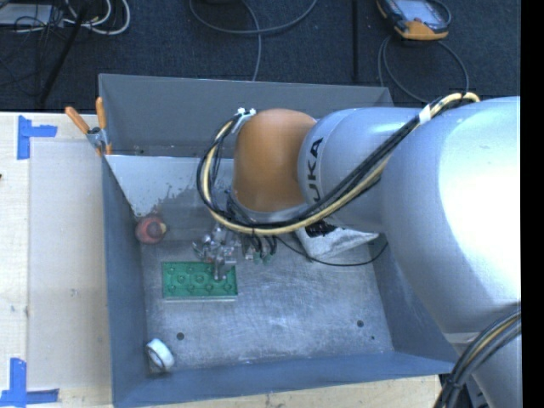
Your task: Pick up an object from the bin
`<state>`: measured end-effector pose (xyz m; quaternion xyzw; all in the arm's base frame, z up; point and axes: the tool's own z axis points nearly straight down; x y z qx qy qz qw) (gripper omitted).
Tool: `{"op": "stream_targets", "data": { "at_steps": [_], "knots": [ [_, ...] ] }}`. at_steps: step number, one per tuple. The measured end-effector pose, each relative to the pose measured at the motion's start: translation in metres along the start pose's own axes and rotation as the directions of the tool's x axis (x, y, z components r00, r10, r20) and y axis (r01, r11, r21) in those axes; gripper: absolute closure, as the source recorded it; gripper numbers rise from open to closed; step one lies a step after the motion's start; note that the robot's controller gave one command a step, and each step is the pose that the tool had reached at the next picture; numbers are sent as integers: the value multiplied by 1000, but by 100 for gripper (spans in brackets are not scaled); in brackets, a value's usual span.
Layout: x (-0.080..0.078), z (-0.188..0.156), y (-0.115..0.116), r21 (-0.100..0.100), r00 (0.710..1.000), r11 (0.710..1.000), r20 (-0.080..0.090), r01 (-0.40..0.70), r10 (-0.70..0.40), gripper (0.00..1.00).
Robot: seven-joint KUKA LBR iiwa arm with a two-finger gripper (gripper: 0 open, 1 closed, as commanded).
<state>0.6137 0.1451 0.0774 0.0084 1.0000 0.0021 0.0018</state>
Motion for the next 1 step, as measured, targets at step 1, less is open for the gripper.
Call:
{"op": "stream_targets", "data": {
  "at_steps": [1],
  "knots": [
    [12,-137,-8,3,996,996,4,85,-85,100]
  ]
}}
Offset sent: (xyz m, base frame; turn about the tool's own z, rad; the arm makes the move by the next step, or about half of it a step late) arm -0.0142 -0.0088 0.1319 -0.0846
